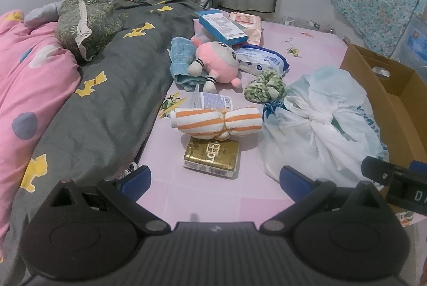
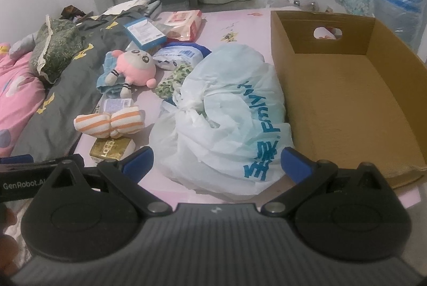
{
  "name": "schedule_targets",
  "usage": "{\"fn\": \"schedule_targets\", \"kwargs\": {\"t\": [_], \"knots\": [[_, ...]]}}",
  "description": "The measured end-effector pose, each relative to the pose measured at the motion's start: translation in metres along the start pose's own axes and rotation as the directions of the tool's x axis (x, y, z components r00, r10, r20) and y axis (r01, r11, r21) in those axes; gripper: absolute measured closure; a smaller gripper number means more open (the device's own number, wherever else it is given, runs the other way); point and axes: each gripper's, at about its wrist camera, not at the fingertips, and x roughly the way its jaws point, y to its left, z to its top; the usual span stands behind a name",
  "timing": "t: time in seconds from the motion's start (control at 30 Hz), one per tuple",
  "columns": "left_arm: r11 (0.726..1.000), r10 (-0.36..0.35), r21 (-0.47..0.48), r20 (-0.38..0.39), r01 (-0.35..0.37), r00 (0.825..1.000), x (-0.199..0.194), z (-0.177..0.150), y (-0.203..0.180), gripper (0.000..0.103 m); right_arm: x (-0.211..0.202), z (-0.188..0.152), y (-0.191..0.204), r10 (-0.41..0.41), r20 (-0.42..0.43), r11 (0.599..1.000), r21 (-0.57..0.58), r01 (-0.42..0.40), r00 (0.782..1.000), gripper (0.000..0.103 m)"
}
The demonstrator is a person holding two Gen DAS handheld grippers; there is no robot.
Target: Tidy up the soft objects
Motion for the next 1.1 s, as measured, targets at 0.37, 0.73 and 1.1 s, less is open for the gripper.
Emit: {"fn": "schedule_targets", "kwargs": {"t": [0.37, 0.73, 1.1], "knots": [[1.0, -0.001, -0.005, -0.009, 0.001, 1.0, 0.0045, 0.0017, 0.0009, 0.0, 0.001, 0.0009, -0.0003, -0.003, -0.002, 1.0, 0.001, 0.003, 1.0, 0.001], [1.0, 0.001, -0.01, -0.008, -0.001, 1.0, 0.004, 0.0005, 0.0027, 0.0, -0.0028, -0.0002, -0.0004, -0.003, 0.006, 1.0, 0.001, 0.003, 1.0, 0.001], [1.0, 0.003, -0.011, -0.013, -0.004, 1.0, 0.0036, -0.0011, 0.004, 0.0, -0.0044, -0.0009, -0.0008, -0.002, 0.004, 1.0, 0.003, 0.002, 1.0, 0.001]]}}
